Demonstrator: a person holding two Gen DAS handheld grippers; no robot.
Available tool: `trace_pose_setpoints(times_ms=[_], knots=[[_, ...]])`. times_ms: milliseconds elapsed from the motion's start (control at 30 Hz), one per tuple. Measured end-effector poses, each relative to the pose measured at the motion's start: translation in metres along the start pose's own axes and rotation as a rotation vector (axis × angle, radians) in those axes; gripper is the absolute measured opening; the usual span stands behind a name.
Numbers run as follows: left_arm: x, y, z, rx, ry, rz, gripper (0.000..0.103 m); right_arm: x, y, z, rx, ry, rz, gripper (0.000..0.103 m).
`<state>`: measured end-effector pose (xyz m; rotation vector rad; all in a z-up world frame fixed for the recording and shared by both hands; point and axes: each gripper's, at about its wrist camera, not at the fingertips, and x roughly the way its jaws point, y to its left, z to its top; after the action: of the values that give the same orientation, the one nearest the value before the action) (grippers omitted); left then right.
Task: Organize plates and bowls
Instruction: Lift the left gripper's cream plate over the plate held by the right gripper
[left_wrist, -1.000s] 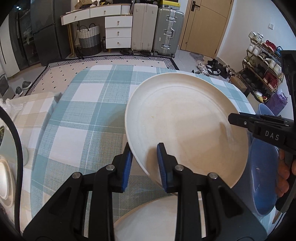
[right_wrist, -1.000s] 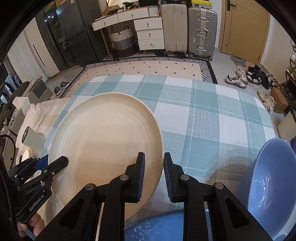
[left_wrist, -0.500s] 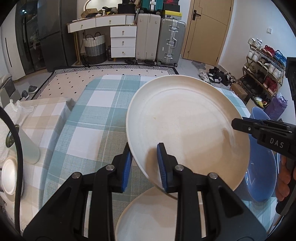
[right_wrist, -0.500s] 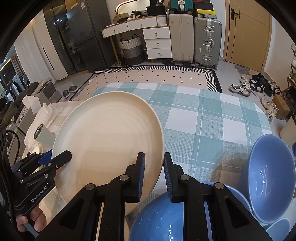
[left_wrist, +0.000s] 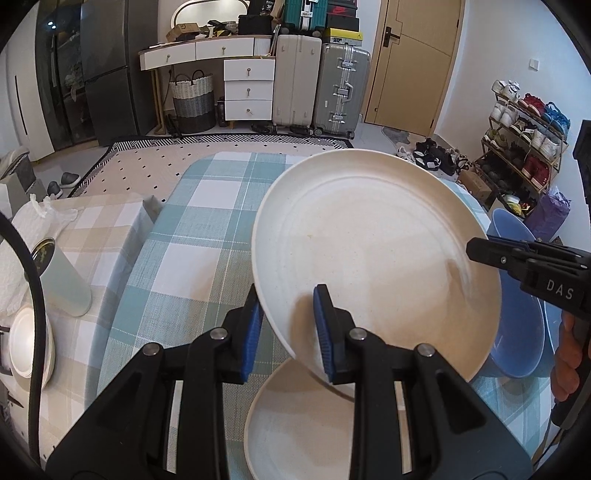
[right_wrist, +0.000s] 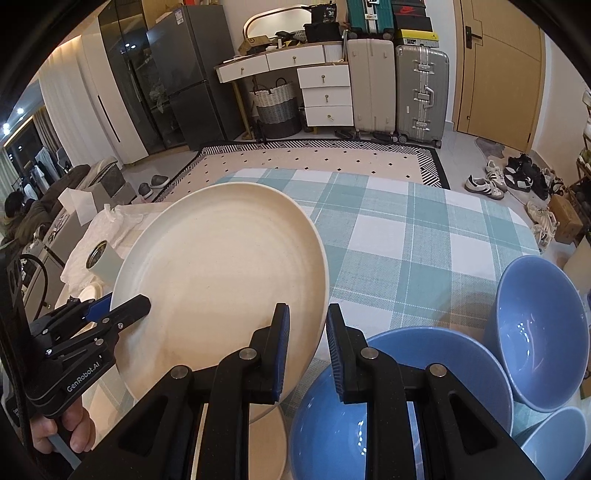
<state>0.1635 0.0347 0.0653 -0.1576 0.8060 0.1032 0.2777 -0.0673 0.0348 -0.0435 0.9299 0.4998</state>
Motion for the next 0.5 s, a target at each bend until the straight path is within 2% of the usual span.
trace_pose_setpoints(times_ms=[500], knots=[[-0.033, 0.008, -0.025, -0.01, -0.019, 0.006, 0.023, -0.013, 0.016, -0.025, -0.018, -0.013, 0.028, 0.021]])
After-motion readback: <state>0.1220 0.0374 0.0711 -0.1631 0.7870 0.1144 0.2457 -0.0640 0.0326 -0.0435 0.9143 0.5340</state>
